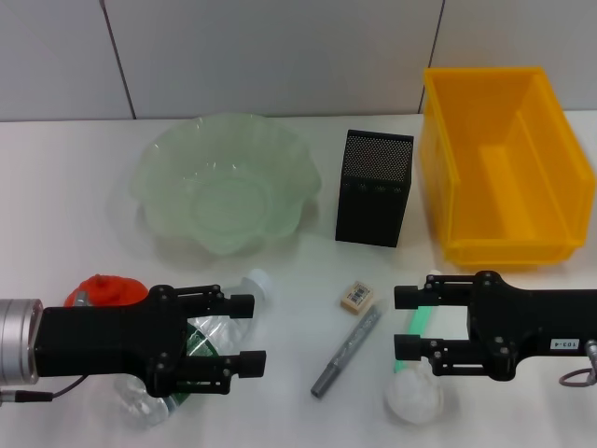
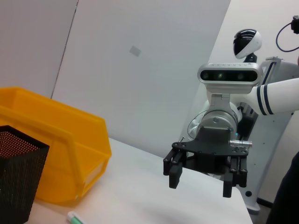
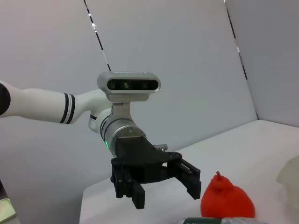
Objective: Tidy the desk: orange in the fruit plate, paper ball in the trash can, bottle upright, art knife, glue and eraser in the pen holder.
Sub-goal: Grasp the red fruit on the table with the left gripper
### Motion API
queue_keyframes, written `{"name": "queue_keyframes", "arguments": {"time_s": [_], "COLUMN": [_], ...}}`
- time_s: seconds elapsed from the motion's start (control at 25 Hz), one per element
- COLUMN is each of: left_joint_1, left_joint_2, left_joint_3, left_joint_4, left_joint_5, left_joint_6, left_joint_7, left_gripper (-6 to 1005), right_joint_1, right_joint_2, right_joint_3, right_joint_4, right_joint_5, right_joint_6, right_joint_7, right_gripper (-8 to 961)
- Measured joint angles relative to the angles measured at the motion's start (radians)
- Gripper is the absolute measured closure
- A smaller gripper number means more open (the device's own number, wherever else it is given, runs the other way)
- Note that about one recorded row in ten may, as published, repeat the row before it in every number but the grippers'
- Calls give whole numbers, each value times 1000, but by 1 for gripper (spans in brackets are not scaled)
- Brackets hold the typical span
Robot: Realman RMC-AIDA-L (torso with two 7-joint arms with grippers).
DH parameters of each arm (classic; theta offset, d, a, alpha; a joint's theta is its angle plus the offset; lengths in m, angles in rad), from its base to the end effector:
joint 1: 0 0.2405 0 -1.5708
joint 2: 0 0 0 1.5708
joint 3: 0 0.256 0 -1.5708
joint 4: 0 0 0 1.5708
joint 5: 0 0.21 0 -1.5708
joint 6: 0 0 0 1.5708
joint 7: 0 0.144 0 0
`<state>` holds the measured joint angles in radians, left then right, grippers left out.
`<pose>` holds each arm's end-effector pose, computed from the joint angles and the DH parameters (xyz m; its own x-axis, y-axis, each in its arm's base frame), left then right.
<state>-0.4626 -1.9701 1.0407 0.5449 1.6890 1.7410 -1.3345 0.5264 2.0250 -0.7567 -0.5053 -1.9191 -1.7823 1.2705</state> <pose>-0.2579 0.2872 0.0020 0.7653 0.3454 0.5431 0.3421 -0.9330 0.1113 0.2533 0.2942 -0.0033 0.7557 -0.3134 -0.5751 -0.3311 -0.9404 0.0774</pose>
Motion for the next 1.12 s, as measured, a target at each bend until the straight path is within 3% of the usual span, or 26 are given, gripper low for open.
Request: {"name": "queue_keyframes", "arguments": {"time_s": [1.12], "left_joint_1": [10], "left_joint_2": [-1], "left_joint_3": [-1], "left_joint_4": [11], "left_joint_5": [0], "left_joint_6": [25], "left_joint_7": [9], "left_gripper": [230], "right_joint_1": [0], "right_joint_2": [9], "right_joint_3": [-3], "right_joint_4": [1], "right_joint_5": [0], "right_joint_6": [0], "right_joint_7": [0], "right_gripper": [300]}}
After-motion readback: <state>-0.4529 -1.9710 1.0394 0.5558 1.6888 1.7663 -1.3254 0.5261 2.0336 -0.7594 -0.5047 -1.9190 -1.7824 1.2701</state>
